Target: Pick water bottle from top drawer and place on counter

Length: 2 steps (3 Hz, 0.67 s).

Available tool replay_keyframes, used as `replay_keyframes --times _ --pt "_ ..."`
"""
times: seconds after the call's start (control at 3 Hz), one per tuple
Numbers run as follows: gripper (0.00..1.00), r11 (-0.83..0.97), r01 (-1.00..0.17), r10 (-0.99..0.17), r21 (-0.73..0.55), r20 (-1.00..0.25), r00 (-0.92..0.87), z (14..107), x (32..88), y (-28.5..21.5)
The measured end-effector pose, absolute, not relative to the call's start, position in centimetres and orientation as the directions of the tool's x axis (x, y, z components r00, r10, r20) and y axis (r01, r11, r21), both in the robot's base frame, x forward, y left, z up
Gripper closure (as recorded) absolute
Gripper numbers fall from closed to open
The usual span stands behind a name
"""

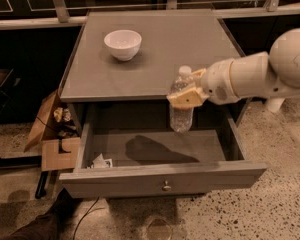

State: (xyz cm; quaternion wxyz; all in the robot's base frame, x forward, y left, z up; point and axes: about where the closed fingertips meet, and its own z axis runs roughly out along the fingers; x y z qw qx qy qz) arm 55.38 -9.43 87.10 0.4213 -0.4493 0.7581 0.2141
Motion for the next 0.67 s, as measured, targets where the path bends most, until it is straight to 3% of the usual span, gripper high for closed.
replay_keyframes --times 0.67 --pt "1.0 0.541 -0.841 -0.461 -0.005 -0.838 -0.292 88.31 55.48 -8.85"
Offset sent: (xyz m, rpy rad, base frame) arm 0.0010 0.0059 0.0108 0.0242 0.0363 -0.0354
